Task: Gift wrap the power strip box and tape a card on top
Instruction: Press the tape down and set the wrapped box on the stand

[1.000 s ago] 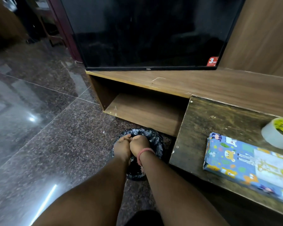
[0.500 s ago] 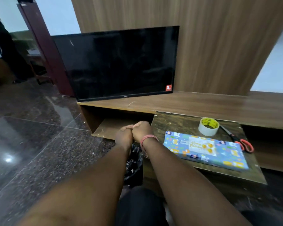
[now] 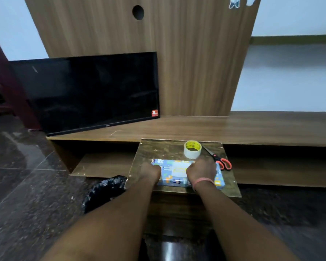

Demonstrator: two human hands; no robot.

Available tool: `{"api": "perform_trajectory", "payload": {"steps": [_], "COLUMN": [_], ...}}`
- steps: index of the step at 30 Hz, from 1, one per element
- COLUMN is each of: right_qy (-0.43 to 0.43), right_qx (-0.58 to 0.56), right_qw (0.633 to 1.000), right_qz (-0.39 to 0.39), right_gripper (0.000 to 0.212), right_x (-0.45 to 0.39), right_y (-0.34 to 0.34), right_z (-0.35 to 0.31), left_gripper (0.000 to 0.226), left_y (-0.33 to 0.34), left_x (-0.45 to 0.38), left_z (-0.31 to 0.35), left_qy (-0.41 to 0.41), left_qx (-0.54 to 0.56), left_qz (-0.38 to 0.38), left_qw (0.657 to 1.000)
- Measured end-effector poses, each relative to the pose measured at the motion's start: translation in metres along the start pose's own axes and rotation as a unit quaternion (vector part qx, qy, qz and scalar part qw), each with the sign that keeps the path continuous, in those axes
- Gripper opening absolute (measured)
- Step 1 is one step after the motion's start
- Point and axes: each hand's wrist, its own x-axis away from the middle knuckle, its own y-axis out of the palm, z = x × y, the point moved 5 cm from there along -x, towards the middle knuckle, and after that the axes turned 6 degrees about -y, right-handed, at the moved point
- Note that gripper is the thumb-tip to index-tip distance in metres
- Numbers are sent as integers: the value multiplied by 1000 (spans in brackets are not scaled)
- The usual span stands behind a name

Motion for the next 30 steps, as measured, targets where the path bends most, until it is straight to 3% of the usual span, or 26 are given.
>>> {"api": "perform_trajectory", "payload": {"steps": [2, 5, 10, 15, 20, 25, 30], "right_qy": [56, 119, 67, 82, 99, 64, 93], "right_qx": [29, 3, 18, 11, 19, 12, 14], "right_qw": [998, 993, 997, 996, 995, 998, 994], "right_qz": [18, -18, -32, -27, -4, 11, 63], "right_gripper": [45, 53, 46, 38, 45, 42, 27], "right_x": [-2, -6, -18, -36, -49, -54, -78], "right_y": [-5, 6, 24, 27, 26, 42, 20], "right_z": [31, 57, 45, 39, 64, 60, 71], "left_gripper": [42, 44, 53, 39, 66, 52, 43], "left_y": [8, 16, 11, 10, 33, 43, 34], "left_x": [-9, -22, -41, -46, -42, -44, -56], "left_z": [-8, -14, -12, -11, -1, -2, -10], "left_qy": [-23, -30, -20, -26, 91, 101, 132], "left_qx": [-21, -57, -76, -143, -213, -253, -228], "left_qz": [-9, -8, 4, 17, 7, 56, 67], "left_qw": [999, 998, 997, 989, 973, 961, 962]}}
